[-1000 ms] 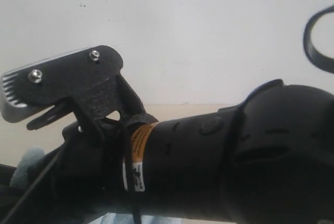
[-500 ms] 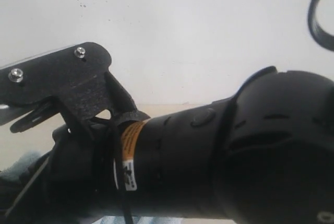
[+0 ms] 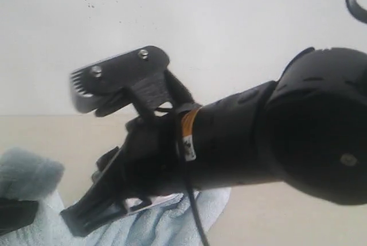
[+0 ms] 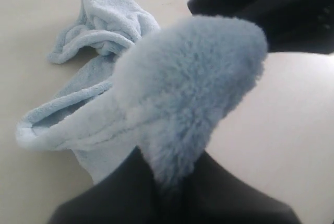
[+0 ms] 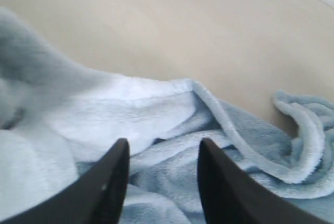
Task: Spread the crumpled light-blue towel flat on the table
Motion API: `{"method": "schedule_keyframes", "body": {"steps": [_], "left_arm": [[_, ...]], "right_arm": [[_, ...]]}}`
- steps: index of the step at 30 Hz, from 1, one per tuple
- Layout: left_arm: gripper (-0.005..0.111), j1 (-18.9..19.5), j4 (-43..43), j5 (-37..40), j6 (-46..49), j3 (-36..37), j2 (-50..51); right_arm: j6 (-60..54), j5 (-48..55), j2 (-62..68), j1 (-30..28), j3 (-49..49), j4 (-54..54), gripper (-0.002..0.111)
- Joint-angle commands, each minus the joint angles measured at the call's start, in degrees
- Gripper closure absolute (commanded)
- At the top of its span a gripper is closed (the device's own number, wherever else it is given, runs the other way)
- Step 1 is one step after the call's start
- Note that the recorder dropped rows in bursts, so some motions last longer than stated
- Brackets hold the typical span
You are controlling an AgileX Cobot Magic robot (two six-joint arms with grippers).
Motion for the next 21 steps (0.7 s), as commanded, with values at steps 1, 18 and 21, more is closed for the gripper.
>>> {"method": "schedule_keyframes", "body": {"steps": [1,18,21], "left_arm": [[0.102,-0.1,0.7,1.1,-1.9,0.2,-3.3],[0.102,-0.1,-5.3,2.3,-0.9,0.2,-7.0],[0.102,-0.1,-5.2,2.3,-0.9,0.2,-6.8]], "right_arm": [[-1.7,-0.3,-0.1,-5.2,-0.2,-0.4,0.058],[-22.6,7.5,30.3,-15.1,-24.0,-0.1,0.069],[-24.9,10.1,37.9,-15.1,-31.4,-0.1,0.069]]}}
